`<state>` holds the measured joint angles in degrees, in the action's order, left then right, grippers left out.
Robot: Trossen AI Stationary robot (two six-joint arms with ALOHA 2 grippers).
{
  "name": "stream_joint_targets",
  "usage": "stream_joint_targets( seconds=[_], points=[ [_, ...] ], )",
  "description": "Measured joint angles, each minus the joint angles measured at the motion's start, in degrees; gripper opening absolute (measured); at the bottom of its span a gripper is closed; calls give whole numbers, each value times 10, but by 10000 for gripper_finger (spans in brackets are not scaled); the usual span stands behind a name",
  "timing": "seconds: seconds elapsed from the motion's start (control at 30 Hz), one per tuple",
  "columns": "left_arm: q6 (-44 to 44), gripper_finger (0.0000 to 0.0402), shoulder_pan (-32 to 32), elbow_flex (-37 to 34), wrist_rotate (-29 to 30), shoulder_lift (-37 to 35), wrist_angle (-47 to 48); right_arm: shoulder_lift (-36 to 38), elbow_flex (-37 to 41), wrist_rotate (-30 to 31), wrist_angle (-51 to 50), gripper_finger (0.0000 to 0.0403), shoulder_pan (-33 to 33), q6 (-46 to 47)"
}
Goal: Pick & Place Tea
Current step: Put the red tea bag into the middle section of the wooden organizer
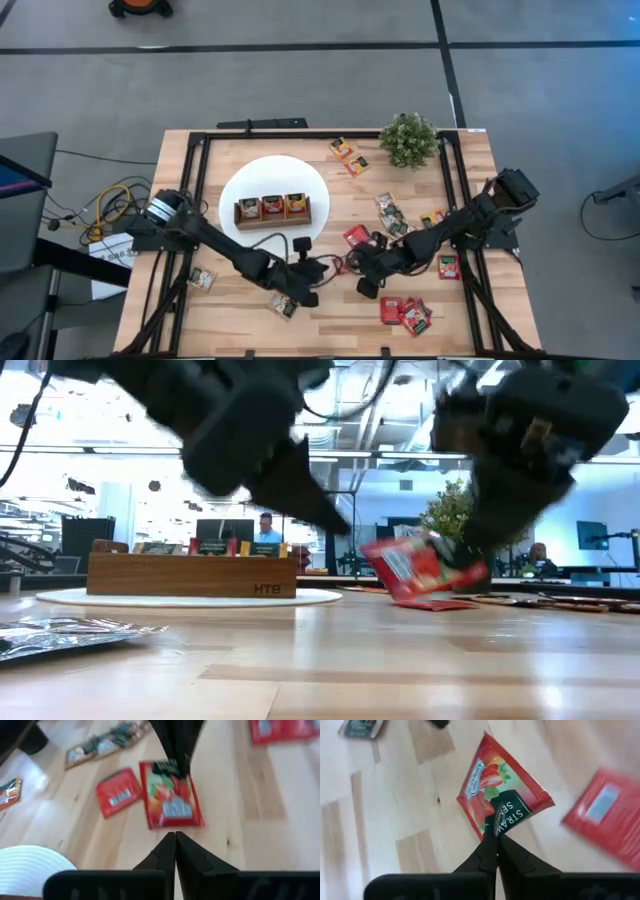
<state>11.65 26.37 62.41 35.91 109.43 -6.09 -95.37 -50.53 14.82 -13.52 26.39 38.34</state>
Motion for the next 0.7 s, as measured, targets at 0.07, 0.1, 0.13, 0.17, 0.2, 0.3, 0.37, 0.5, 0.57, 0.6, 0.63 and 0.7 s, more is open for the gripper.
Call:
stream_joint_targets(
  seconds=[0.07, 0.1, 0.13, 0.17, 0.2, 0.3, 0.37, 0.5, 0.57, 0.6, 0.63, 0.7],
  points=[
    [15, 18, -6, 0, -34, -21, -12, -7, -41, 20, -55, 2, 4, -63],
    [16, 28, -9, 1, -50, -27, -23, -16, -65, 26, -76, 1, 6, -93],
    [15, 41, -11, 1, -58, -29, -37, -27, -88, 33, -99, 1, 8, -120],
    [9, 55, -13, 1, -65, -29, -50, -38, -109, 40, -127, 1, 9, -145],
    [4, 72, -16, 1, -74, -29, -61, -52, -130, 48, -156, 1, 10, -166],
    [17, 126, -28, 1, -101, -27, -85, -97, -189, 77, -219, 1, 9, -204],
    [36, 158, -36, 1, -100, -25, -69, -122, -222, 95, -258, 1, 9, -216],
    [61, 188, -47, 2, -88, -16, -56, -158, -263, 129, -301, 1, 11, -239],
    [71, 189, -49, 1, -79, -8, -49, -163, -273, 141, -309, 0, 14, -249],
    [71, 188, -51, 2, -77, 0, -54, -164, -275, 143, -310, 0, 17, -253],
    [72, 186, -51, 1, -77, 3, -44, -164, -276, 148, -309, 0, 20, -254],
    [75, 180, -53, 1, -79, 16, -54, -162, -277, 161, -309, 0, 23, -254]
  ],
)
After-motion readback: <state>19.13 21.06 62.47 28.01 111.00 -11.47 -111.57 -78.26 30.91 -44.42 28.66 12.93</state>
